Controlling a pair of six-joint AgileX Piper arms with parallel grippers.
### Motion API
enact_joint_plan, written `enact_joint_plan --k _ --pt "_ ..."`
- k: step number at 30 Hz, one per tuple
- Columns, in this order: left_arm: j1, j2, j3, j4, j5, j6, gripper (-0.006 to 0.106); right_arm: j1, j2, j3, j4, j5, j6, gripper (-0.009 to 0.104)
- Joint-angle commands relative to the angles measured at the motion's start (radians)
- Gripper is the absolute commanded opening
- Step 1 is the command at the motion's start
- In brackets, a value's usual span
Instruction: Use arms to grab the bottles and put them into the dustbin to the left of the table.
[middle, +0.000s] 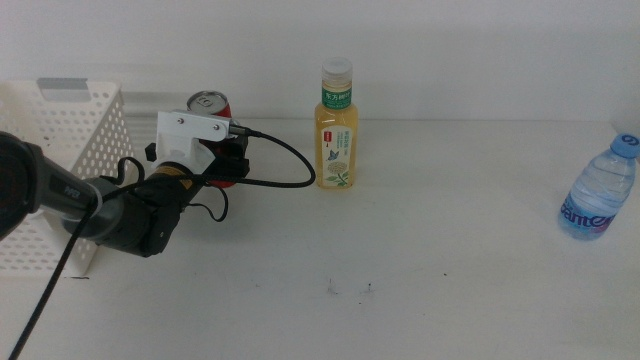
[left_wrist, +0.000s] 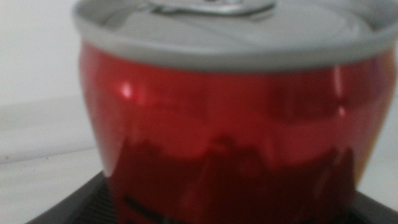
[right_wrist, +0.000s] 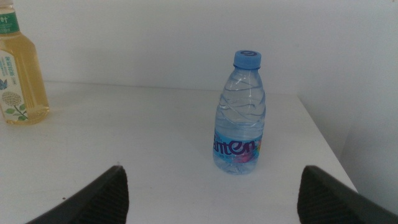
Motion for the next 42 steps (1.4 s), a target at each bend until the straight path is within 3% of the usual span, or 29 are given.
enact_joint_plan --k 1,6,11,14,15,28,36,42 --pt "0.003 0.005 -0.009 -0.017 0.000 0.001 0.094 -0.008 -0.005 0.004 -0.001 -0.013 -0.005 0.090" --pt "0.003 0.011 -0.013 -0.014 0.001 0.003 0.087 -0.008 -0.005 0.004 -0.001 -0.013 -0.005 0.090" --pt "0.003 0.011 -0.013 -0.011 0.002 0.003 0.069 -0.008 -0.005 0.004 -0.001 -0.013 -0.005 0.090" --pt "0.003 0.011 -0.013 -0.011 0.000 0.003 0.054 -0.008 -0.005 0.004 -0.001 -0.013 -0.005 0.090" --pt "0.001 -0.002 -0.013 -0.003 -0.001 0.001 0.032 -0.008 -0.005 0.004 -0.001 -0.013 -0.005 0.090" --pt "-0.001 -0.255 0.220 -0.010 -0.007 0.003 0.032 -0.008 -0.005 0.004 -0.001 -0.013 -0.005 0.090" --pt "-0.001 -0.472 0.268 0.124 0.262 -0.119 0.033 -0.008 -0.005 0.004 -0.001 -0.013 -0.005 0.090" --pt "-0.001 -0.629 0.266 0.163 0.442 -0.202 0.033 -0.008 -0.005 0.004 -0.001 -0.013 -0.005 0.090"
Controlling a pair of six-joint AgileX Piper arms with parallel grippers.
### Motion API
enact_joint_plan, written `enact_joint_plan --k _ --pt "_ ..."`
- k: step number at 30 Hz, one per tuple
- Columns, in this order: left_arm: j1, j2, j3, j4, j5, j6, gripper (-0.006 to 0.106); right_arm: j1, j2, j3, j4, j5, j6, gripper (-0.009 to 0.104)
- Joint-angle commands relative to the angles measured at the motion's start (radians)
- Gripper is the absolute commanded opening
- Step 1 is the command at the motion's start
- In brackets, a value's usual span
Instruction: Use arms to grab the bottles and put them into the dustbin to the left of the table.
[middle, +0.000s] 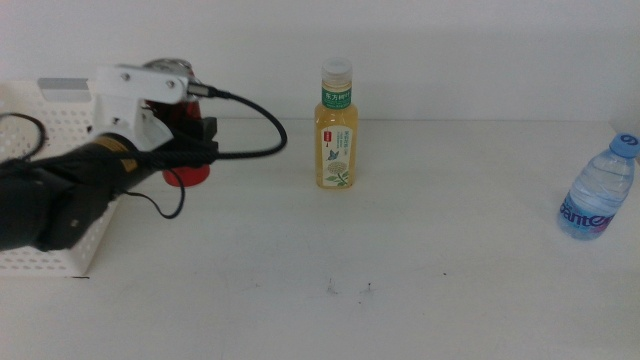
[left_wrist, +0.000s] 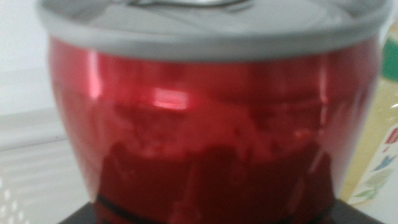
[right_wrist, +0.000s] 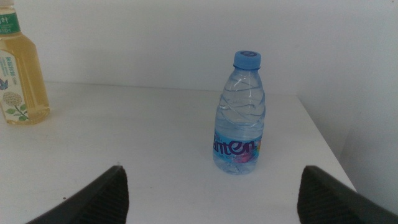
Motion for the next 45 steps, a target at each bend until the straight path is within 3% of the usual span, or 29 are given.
enact_joint_plan --k 1,7,17,24,36,45 --pt "-0.001 -0.076 -0.005 0.024 0.034 -0.069 0.033 -0.008 -0.005 0.004 -0.001 -0.013 -0.005 0.090" --pt "-0.001 -0.205 -0.020 0.158 0.261 -0.253 0.033 -0.008 -0.005 0.004 -0.001 -0.013 -0.005 0.090" --pt "-0.022 -0.226 -0.174 0.138 0.625 -0.265 0.033 -0.008 -0.005 0.004 -0.001 -0.013 -0.005 0.090" --pt "-0.019 -0.224 -0.288 -0.048 0.828 -0.004 0.033 -0.008 -0.005 0.004 -0.001 -0.013 -0.005 0.090" --pt "0.071 -0.135 -0.604 -0.227 1.217 0.327 0.033 -0.009 -0.005 0.004 0.001 -0.013 -0.005 0.090" --pt "0.205 -0.030 -0.740 -0.346 1.344 0.479 0.033 -0.009 -0.005 0.004 0.001 -0.013 -0.005 0.090"
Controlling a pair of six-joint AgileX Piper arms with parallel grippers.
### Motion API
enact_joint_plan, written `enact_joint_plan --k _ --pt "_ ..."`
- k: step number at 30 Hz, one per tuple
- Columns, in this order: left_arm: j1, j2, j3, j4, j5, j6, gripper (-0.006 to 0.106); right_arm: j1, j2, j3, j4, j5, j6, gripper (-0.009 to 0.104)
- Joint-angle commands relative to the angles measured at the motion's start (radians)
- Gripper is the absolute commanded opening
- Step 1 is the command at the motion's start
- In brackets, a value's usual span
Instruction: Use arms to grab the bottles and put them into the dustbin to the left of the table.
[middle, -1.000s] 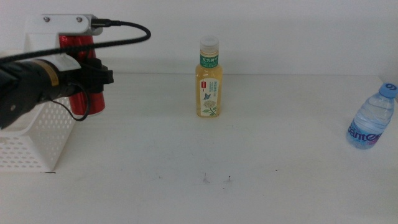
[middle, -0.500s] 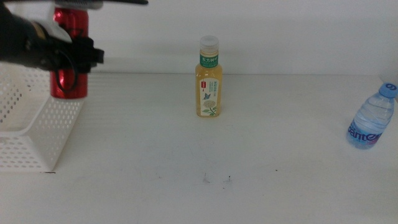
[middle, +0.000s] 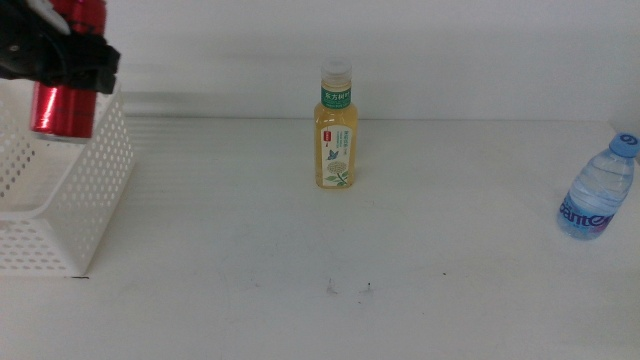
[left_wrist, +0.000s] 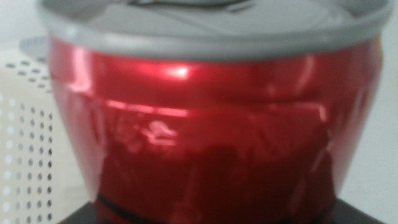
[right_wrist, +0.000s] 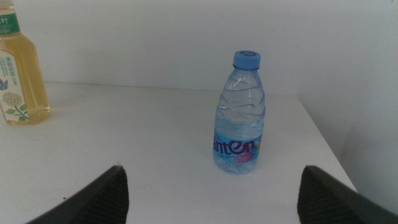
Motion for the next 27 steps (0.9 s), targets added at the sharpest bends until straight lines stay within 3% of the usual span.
enact_joint_plan --k 1,12,27 --pt "0.039 0.021 -0.045 -0.043 0.022 0.050 0.033 -0.009 -0.005 0.004 -0.001 -0.013 -0.005 0.090" --pt "0.190 0.184 -0.270 -0.061 0.180 0.119 0.033 -0.009 -0.005 0.004 -0.001 -0.013 -0.005 0.090" --pt "0.331 0.329 -0.279 -0.168 0.177 0.239 0.033 -0.009 -0.005 0.004 -0.001 -0.013 -0.005 0.090"
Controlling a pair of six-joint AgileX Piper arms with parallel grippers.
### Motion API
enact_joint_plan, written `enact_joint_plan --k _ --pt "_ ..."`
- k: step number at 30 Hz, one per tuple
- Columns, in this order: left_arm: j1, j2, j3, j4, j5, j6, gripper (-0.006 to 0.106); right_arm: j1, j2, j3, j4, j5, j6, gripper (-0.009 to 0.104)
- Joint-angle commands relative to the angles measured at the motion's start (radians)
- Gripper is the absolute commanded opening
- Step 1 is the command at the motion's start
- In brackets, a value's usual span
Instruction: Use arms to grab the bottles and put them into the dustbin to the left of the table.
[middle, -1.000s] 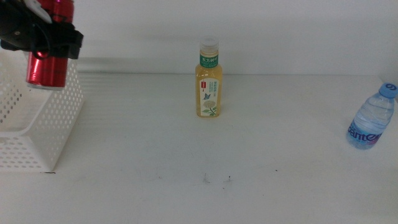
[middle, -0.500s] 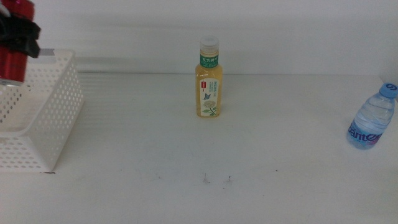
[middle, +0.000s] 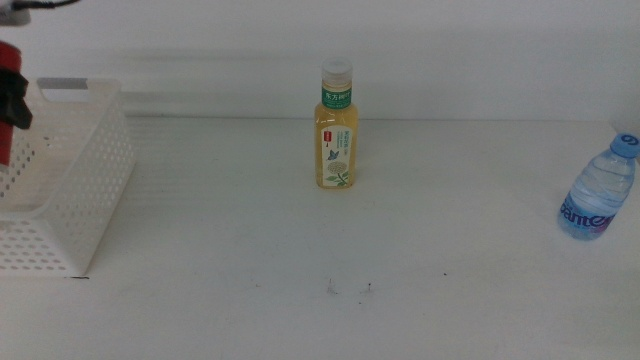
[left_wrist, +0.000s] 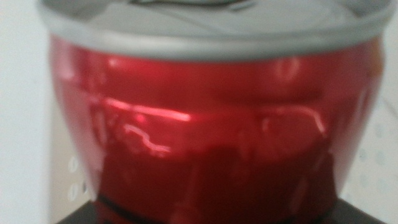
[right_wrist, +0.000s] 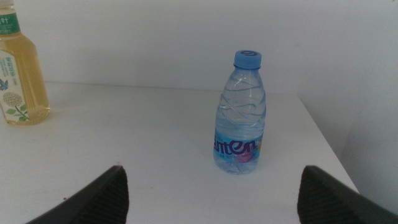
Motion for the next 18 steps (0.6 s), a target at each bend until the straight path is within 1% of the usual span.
enact_joint_plan --k 1,13,15,18 --pt "0.003 0.014 -0.014 -0.030 -0.031 0.014 0.033 -0.009 -0.005 0.004 -0.003 -0.013 -0.005 0.090" --pt "0.003 0.143 -0.014 -0.032 -0.060 0.014 0.033 -0.009 -0.005 0.004 -0.003 -0.013 -0.005 0.090" --pt "0.003 0.149 -0.014 -0.037 -0.060 0.014 0.036 -0.009 -0.005 0.004 -0.003 -0.013 -0.005 0.090" --pt "0.003 0.152 -0.014 -0.037 -0.056 0.014 0.045 -0.009 -0.005 0.004 -0.003 -0.013 -0.005 0.090"
